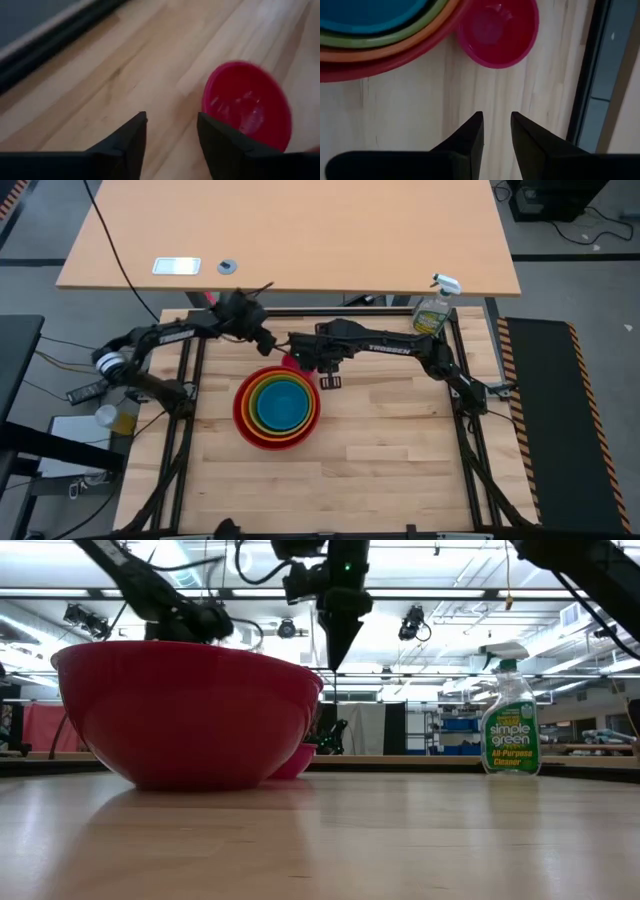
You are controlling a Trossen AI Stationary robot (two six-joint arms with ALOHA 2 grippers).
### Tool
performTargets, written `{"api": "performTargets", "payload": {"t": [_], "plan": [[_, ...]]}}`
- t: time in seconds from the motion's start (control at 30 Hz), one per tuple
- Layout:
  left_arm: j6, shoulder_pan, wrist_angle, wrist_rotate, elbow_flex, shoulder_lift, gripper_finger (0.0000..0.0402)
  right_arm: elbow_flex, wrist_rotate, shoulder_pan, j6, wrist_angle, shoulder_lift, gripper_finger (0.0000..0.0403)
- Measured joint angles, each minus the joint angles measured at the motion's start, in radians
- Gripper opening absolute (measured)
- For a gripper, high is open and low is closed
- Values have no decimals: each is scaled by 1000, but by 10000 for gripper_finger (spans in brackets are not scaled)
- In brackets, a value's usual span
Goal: Nest bowls inside each other
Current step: Stack the light red bowl on top of the blue bowl
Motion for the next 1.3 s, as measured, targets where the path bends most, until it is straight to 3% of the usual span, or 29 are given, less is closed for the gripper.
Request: {"api": "performTargets", "payload": {"t": [0.33, 0.6, 0.83, 1.2, 1.3], "plan": [[48, -14, -70, 49, 66, 170, 302, 0, 1, 22, 46, -8, -12, 106], [59, -65, -51, 14, 66, 236, 307, 0, 1, 25, 47, 5, -12, 106], [74, -111, -53, -46, 66, 247, 237, 0, -5, 30, 50, 30, -12, 106], [83, -115, -55, -49, 66, 246, 17, 0, -7, 30, 50, 29, -12, 106], [87, -115, -55, -49, 66, 245, 6, 0, -7, 30, 50, 29, -12, 106]]}}
